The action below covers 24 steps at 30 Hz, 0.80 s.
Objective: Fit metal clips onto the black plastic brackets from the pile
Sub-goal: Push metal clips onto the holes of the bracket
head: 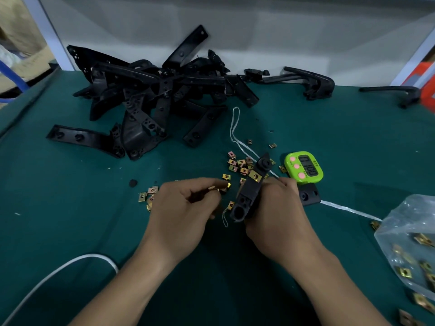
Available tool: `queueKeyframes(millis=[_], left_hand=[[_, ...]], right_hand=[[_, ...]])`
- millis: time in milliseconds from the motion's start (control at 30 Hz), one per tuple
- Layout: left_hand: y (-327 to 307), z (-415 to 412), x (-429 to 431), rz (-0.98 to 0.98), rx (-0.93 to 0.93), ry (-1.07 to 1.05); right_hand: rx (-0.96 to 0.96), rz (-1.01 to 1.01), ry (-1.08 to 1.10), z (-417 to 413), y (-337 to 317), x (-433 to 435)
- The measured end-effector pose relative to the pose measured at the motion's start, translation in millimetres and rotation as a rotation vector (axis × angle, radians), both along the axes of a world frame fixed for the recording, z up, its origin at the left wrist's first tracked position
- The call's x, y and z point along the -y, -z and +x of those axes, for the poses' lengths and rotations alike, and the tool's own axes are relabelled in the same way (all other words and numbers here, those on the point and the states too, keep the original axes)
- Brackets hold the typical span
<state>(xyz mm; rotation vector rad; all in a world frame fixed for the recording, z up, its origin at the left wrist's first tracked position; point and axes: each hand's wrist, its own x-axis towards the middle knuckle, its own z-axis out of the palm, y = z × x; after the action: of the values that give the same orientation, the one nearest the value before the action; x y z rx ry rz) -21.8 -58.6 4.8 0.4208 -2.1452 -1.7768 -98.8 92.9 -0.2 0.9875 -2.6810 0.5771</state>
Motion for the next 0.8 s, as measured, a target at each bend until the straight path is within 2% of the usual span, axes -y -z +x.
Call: queueKeyframes(millis=[267, 433, 533, 667, 800], left_hand=[[0.8, 0.4, -1.9, 0.115, 0.026, 0.031], [-3.9, 3.0, -1.2, 0.02, 0.033, 0.061], [-4.4, 0.6, 0.1, 0.099, -0.045, 0.041], [-2.5, 0.5, -2.3, 0.338, -0.073, 0.054], [-5.5, 2.2, -4.9, 0.349, -0.037, 0.053]], right_hand=[[0.016, 0.065, 0.014, -2.2, 4.1, -1.6], [-0.026, 0.1, 0.021, -2.5, 2.5, -1.5], [-0.045, 0.103, 0.004, -0.9, 0.5, -0.9], [-0.044, 0.098, 0.012, -0.7, -0.2, -1.2], [-0.042, 0.116, 0.005, 0.3, -0.9, -1.4]])
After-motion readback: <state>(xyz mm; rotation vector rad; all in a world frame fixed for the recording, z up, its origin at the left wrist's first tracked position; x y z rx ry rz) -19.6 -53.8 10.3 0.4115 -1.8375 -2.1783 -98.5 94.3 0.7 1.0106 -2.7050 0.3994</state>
